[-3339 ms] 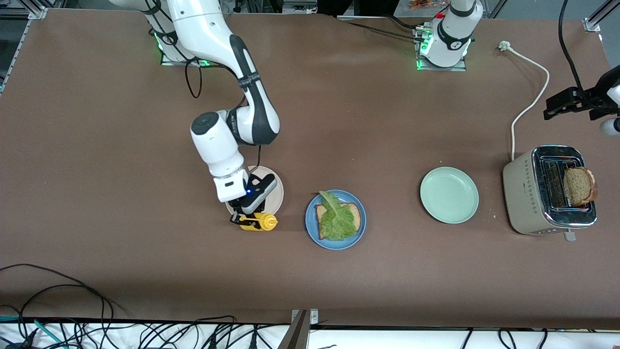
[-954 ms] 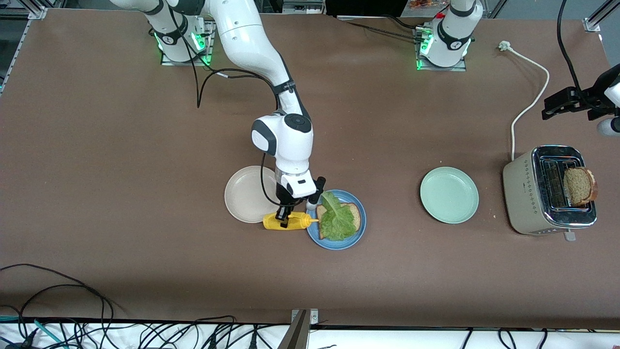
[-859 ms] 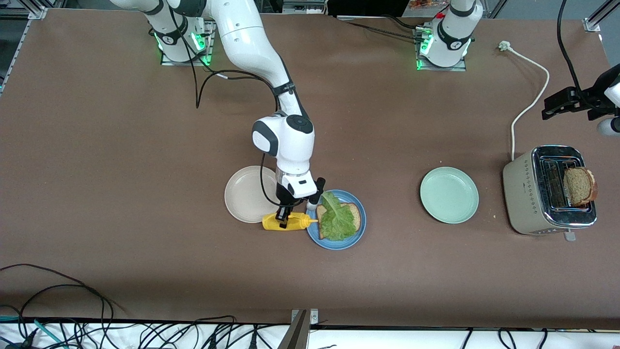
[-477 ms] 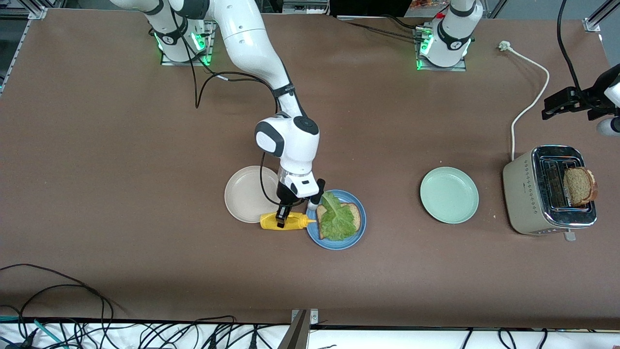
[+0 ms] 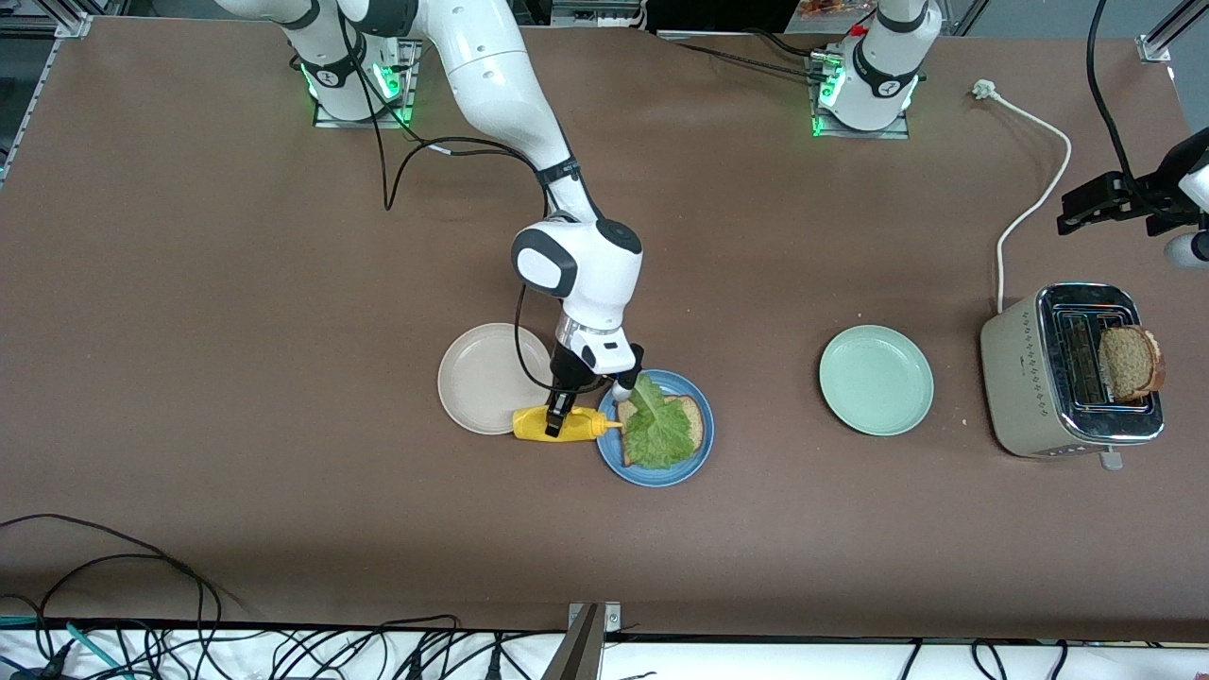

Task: Make sandwich in blue plate with both arms

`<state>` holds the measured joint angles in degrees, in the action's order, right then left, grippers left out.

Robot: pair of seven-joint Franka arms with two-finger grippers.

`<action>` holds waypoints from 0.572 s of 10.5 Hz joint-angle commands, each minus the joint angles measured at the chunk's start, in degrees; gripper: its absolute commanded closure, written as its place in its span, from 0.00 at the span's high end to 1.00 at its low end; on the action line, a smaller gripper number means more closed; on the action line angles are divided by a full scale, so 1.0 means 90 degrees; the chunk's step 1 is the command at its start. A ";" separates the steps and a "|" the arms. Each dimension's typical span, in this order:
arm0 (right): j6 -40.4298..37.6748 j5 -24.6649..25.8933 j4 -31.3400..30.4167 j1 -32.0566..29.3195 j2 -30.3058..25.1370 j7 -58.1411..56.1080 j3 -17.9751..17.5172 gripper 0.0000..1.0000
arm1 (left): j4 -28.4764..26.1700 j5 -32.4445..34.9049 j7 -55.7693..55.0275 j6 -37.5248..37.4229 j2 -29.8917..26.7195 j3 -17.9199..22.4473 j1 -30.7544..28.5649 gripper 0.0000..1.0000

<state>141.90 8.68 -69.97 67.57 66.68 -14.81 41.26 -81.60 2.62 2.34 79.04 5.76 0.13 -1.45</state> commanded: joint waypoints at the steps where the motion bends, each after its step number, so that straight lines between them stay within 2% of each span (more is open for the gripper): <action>1: -0.0152 0.0140 0.0235 0.0138 0.0150 0.0414 0.0113 0.05 | 0.0092 -0.0018 0.0072 -0.0061 0.0326 0.0044 -0.0064 1.00; 2: -0.0152 0.0130 0.0235 0.0138 0.0150 0.0425 0.0113 0.00 | 0.0092 -0.0018 0.0072 -0.0023 0.0356 0.0054 -0.0103 1.00; 6: -0.0152 0.0140 0.0235 0.0138 0.0150 0.0474 0.0113 0.00 | 0.0092 -0.0018 0.0082 0.0066 0.0746 0.0054 -0.0502 1.00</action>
<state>141.79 8.86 -69.72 68.60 66.78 -12.20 41.28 -81.77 2.63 2.43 79.48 10.12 0.77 -4.30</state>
